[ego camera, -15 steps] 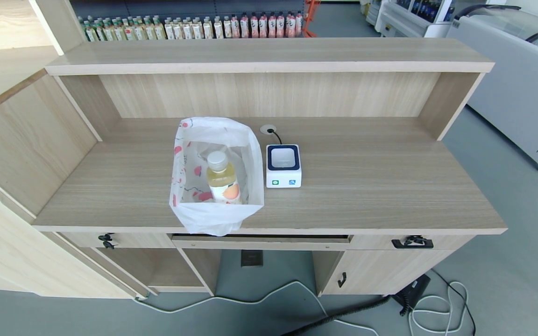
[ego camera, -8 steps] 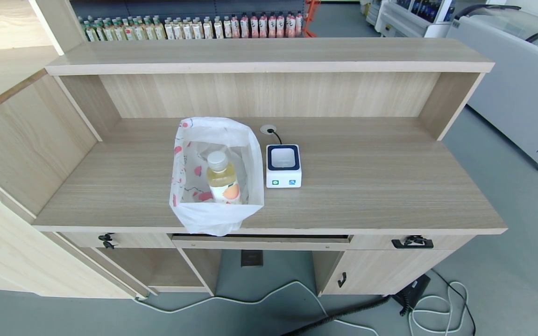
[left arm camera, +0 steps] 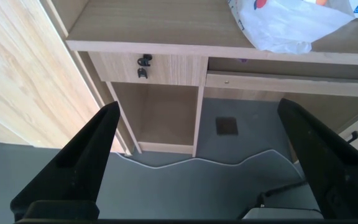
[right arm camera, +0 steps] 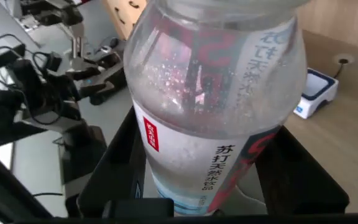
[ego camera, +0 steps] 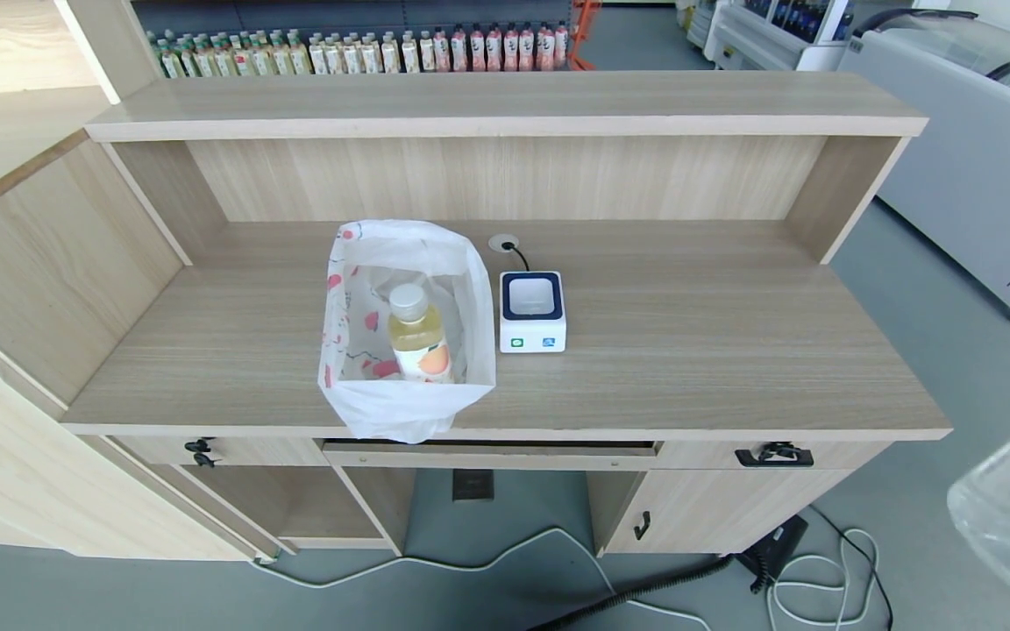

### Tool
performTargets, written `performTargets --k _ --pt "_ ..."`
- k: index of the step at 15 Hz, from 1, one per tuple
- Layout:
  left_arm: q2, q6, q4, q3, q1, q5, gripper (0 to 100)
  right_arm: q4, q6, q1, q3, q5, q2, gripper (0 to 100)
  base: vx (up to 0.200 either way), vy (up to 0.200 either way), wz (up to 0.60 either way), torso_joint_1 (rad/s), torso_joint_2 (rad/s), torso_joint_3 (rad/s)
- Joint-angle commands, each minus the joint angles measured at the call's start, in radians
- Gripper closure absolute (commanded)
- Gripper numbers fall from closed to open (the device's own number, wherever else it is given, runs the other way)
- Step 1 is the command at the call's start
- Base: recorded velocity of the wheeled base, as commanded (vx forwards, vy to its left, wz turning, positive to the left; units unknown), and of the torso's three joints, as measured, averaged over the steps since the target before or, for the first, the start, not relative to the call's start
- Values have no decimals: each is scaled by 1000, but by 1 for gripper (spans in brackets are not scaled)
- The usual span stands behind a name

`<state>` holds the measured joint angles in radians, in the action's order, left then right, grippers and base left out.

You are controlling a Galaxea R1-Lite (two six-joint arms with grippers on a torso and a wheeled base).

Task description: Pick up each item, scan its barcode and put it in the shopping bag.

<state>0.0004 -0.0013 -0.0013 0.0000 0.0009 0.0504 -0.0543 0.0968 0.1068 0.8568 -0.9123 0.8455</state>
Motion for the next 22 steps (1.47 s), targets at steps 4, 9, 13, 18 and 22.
performTargets --k 4,9,13,18,22 --pt "0 0 0 0 1 0 0 -107 644 -213 -127 319 132 100 0 0 0 0 0 0" --pt "0 0 0 0 1 0 0 -357 764 -289 -160 478 228 100 0 0 0 0 0 0" --pt "0 0 0 0 1 0 0 -604 836 -286 -193 506 363 100 0 0 0 0 0 0" --pt "0 0 0 0 1 0 0 -670 886 -251 -185 504 411 100 0 0 0 0 0 0" --pt "0 0 0 0 1 0 0 -673 890 -251 -186 507 412 100 0 0 0 0 0 0"
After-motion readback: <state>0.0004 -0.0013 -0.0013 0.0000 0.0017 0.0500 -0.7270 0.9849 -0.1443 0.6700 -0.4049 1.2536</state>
